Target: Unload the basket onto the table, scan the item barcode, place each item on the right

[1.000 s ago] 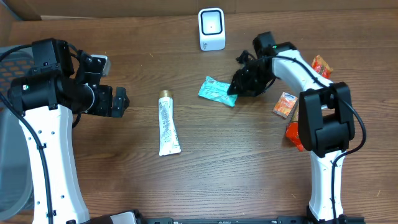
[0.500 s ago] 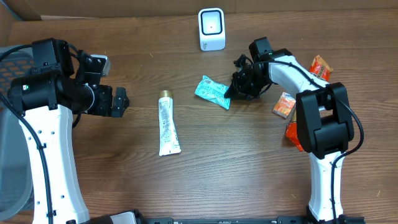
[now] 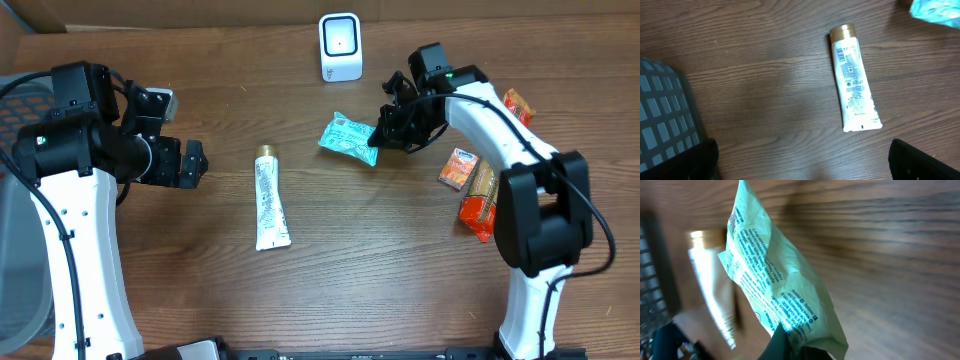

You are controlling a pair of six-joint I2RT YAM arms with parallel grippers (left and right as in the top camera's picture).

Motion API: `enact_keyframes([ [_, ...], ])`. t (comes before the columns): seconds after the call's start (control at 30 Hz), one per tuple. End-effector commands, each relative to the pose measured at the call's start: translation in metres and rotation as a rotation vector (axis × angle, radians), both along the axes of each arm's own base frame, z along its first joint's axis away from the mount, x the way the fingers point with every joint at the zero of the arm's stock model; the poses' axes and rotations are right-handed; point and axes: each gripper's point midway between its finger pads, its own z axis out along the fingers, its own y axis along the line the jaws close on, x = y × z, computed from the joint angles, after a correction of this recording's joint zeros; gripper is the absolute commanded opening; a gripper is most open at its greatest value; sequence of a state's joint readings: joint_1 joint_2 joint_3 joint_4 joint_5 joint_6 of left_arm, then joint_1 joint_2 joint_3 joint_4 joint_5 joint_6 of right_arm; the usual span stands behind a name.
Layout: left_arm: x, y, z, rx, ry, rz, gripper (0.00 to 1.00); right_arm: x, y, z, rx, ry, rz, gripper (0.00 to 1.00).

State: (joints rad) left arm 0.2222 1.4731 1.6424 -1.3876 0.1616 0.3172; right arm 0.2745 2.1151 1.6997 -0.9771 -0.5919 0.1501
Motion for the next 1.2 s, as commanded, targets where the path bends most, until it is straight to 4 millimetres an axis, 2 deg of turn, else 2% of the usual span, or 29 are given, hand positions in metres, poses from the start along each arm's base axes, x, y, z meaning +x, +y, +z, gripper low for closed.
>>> enact_keyframes([
  [0.0,0.000,-0.002,0.005,-0.007,-0.020,-0.006,0.99,-0.007,0.005,0.054,0.087,-0.095,0.040,0.04],
  [0.23,0.000,-0.002,0.005,-0.007,-0.020,-0.006,1.00,-0.022,-0.003,0.102,0.077,-0.197,0.062,0.04],
  [0.37,0.000,-0.002,0.005,-0.007,-0.020,-0.006,1.00,-0.027,-0.006,0.116,0.071,-0.226,0.059,0.04],
  [0.67,0.000,-0.002,0.005,-0.007,-0.020,-0.006,1.00,-0.036,-0.011,0.116,0.046,-0.188,0.054,0.04],
  [0.83,0.000,-0.002,0.005,-0.007,-0.020,-0.006,1.00,-0.036,-0.022,0.121,-0.027,-0.193,0.034,0.04],
  [1.17,0.000,-0.002,0.005,-0.007,-0.020,-0.006,1.00,-0.034,-0.024,0.127,-0.040,-0.210,0.028,0.04],
])
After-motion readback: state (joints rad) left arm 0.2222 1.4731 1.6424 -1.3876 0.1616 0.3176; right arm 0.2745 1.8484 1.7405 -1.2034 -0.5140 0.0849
